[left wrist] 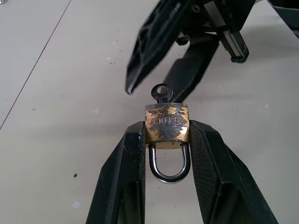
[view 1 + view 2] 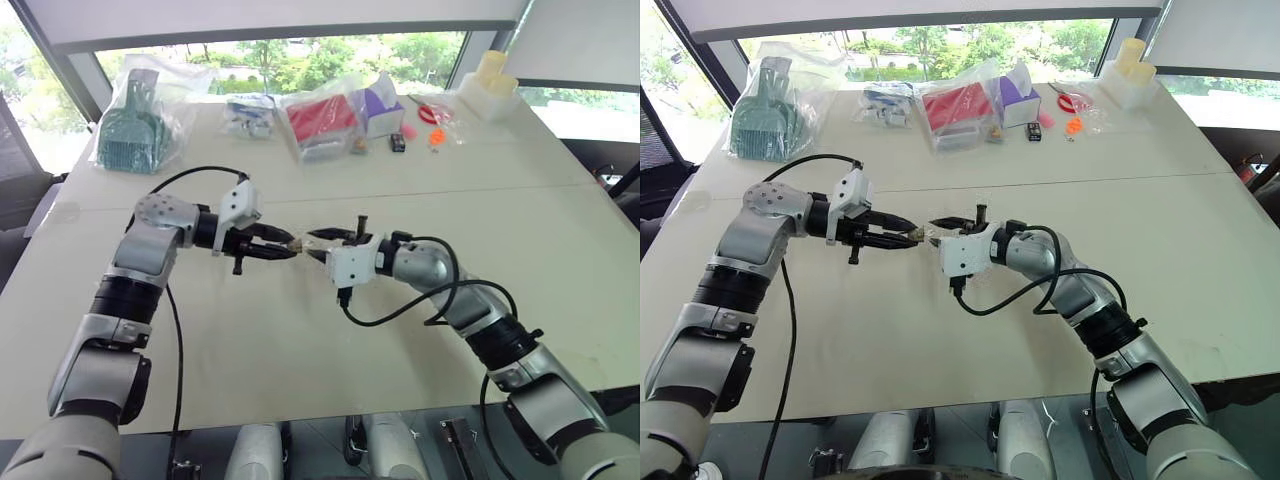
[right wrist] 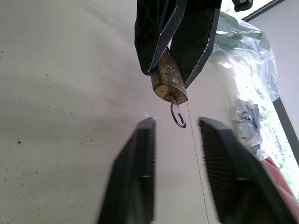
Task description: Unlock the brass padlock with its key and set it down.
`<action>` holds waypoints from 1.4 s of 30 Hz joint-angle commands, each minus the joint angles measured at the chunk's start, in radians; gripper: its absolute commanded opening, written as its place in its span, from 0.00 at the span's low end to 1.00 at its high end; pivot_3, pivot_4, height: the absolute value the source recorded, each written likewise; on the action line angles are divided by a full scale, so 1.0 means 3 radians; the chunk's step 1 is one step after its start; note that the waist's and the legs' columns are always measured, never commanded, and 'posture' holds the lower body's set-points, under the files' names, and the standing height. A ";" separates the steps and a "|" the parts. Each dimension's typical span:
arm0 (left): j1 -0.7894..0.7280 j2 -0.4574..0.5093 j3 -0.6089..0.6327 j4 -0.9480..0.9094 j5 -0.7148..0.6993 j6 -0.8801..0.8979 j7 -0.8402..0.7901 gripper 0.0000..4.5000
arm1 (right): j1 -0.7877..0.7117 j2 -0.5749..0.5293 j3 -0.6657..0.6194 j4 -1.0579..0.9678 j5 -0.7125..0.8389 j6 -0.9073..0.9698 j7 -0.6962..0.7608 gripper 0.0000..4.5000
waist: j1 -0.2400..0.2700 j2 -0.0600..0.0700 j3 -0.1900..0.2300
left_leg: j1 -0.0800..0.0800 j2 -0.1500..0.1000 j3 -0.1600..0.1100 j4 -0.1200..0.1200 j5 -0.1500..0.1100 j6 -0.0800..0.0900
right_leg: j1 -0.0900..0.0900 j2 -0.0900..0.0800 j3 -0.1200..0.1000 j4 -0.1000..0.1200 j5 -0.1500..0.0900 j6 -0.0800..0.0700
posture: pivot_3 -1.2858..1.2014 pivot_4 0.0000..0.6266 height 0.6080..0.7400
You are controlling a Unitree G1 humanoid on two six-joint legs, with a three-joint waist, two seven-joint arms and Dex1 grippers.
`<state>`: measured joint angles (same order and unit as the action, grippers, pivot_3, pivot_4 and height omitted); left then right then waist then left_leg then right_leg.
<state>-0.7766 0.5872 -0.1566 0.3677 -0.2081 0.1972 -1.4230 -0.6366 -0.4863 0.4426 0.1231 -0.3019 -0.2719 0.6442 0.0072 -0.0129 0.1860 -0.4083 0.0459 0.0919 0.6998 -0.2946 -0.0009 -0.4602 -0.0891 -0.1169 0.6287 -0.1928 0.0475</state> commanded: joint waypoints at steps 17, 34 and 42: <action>0.0016 -0.0061 0.0002 -0.0080 0.0153 -0.0623 0.0333 0.17 | -0.0068 0.0124 -0.0093 -0.0154 0.0230 0.0289 0.0500 0.01 | 0.0007 0.0000 0.0000 | 0.0001 0.0000 0.0001 0.0000 0.0000 0.0000 | 0.0000 0.0000 0.0001 0.0000 0.0000 0.0000 | 0.52 0.24 1.00; 0.0218 -0.0021 0.0013 -0.0145 0.0219 -0.0754 0.0305 0.17 | -0.0426 0.0324 0.0020 0.0507 -0.0147 -0.0177 0.0416 0.01 | 0.0008 0.0001 0.0000 | 0.0002 0.0001 0.0004 0.0000 0.0000 -0.0001 | 0.0000 0.0000 0.0001 0.0002 0.0000 -0.0001 | 0.52 0.24 1.00; 0.0300 0.0156 0.0046 -0.0328 -0.0066 -0.0139 0.0068 0.17 | -0.0384 0.0093 0.0084 0.0722 -0.0757 -0.1218 -0.0459 0.32 | -0.0022 0.0001 0.0000 | 0.0003 0.0001 0.0006 -0.0001 0.0004 -0.0006 | -0.0002 0.0000 0.0005 0.0003 0.0000 0.0000 | 0.52 0.24 1.00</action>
<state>-0.6737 0.6228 -0.1691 0.2985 -0.1999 0.1403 -1.3959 -0.7408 -0.4567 0.4841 0.3554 -0.5119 -0.5930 0.5522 0.0008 -0.0125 0.1861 -0.4075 0.0462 0.0938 0.6995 -0.2935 -0.0028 -0.4608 -0.0890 -0.1155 0.6297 -0.1928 0.0475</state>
